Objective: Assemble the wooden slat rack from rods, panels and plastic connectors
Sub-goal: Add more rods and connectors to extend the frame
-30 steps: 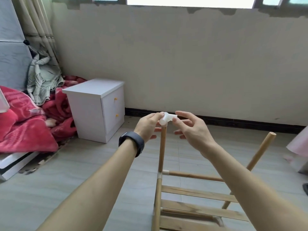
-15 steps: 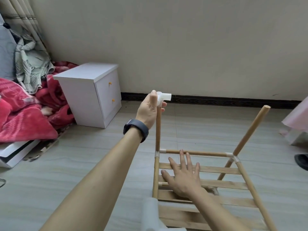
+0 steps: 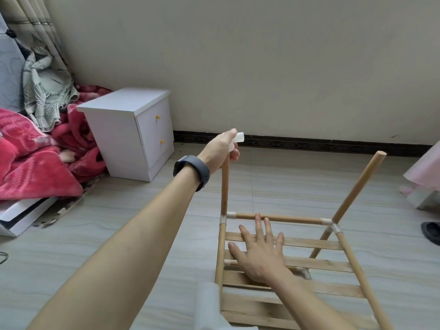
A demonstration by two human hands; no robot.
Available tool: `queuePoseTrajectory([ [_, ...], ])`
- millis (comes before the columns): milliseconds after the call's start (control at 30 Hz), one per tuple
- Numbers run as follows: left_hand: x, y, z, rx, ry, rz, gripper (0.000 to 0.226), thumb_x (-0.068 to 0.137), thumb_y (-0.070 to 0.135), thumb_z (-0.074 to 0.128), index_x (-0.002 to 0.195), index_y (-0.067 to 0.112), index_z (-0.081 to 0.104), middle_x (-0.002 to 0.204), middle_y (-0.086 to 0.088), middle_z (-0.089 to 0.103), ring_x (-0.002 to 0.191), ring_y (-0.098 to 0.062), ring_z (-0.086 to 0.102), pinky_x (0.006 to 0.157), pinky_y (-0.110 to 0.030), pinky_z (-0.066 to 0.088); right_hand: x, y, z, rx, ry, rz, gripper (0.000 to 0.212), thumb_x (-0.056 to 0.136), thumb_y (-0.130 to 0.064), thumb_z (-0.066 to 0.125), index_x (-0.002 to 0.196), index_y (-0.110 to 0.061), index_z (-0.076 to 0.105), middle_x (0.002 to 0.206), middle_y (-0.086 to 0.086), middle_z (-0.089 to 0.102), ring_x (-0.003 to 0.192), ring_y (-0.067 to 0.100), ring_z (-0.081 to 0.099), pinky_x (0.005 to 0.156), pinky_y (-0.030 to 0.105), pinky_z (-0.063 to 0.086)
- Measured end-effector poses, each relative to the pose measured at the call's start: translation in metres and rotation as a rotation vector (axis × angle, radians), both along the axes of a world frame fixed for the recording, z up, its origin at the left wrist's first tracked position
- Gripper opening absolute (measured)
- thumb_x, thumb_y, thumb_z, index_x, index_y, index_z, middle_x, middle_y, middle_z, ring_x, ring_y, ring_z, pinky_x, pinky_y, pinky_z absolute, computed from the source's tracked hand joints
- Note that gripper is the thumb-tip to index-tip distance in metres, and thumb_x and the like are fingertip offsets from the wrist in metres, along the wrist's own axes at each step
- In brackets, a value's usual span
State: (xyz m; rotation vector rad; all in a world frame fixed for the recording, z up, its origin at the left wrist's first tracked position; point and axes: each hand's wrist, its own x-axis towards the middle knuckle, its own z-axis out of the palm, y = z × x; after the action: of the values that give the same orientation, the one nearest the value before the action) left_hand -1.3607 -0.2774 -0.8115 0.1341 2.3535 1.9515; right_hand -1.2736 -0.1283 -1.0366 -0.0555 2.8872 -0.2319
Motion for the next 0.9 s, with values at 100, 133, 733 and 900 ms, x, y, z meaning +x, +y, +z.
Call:
queuePoseTrajectory([
  [100,-0.004,0.003,-0.008,0.132,0.026,0.038,0.042,0.102,0.035,0.039,0.069,0.014,0.052,0.057,0.002,0.056,0.055,-0.015,0.054,0.068,-0.028,0.047,-0.001,0.001,0.001,0.003,-0.008,0.008,0.082,0.088,-0.083,0.001,0.159,-0.043,-0.006,0.15,0.002,-0.052,0.139,0.027,-0.049,0.112,0.065,-0.024],
  [133,-0.006,0.004,-0.01,0.161,0.043,0.048,0.042,0.102,0.033,0.038,0.067,0.013,0.051,0.054,0.002,0.053,0.053,-0.016,0.05,0.068,-0.03,0.046,-0.001,0.002,0.001,0.008,-0.007,0.01,0.082,0.088,-0.083,0.001,0.159,-0.044,-0.006,0.151,0.002,-0.052,0.139,0.027,-0.048,0.112,0.066,-0.023],
  [733,-0.012,0.012,-0.013,0.415,0.003,-0.085,0.036,0.089,0.033,0.038,0.055,0.022,0.029,0.048,0.007,0.024,0.052,-0.017,0.011,0.052,-0.032,0.014,-0.001,0.002,-0.004,-0.005,0.004,-0.008,0.086,0.083,-0.085,-0.003,0.159,-0.043,-0.004,0.152,0.0,-0.051,0.14,0.026,-0.048,0.113,0.066,-0.023],
  [900,0.006,-0.004,-0.046,0.09,0.015,-0.011,0.065,0.1,0.064,0.02,0.078,0.014,0.054,0.078,-0.007,0.061,0.071,-0.018,0.056,0.071,-0.031,0.046,0.0,0.001,-0.002,0.019,-0.001,-0.023,0.085,0.082,-0.085,-0.006,0.158,-0.046,-0.007,0.153,-0.001,-0.05,0.144,0.027,-0.043,0.112,0.067,-0.021],
])
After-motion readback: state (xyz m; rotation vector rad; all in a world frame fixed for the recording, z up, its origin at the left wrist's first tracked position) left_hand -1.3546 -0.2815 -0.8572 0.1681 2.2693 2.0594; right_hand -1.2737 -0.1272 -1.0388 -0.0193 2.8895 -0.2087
